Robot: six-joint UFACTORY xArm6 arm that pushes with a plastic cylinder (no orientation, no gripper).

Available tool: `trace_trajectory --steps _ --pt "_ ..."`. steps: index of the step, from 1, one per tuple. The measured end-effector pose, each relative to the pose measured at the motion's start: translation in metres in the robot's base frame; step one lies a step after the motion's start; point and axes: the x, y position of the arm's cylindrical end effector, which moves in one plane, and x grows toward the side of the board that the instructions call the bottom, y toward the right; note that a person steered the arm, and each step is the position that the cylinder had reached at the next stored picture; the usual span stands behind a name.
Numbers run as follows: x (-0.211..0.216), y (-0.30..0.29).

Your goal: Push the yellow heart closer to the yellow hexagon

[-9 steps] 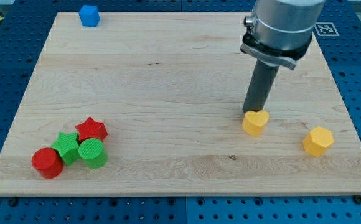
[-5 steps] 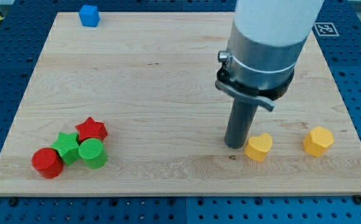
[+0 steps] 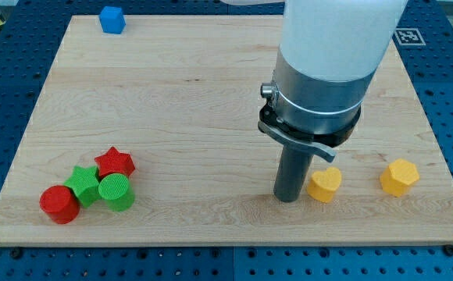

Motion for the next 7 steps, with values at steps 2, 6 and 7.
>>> trace_trajectory --steps 2,6,7 --pt "-0.006 0.014" --pt "0.019 0.087" --pt "0.013 0.056"
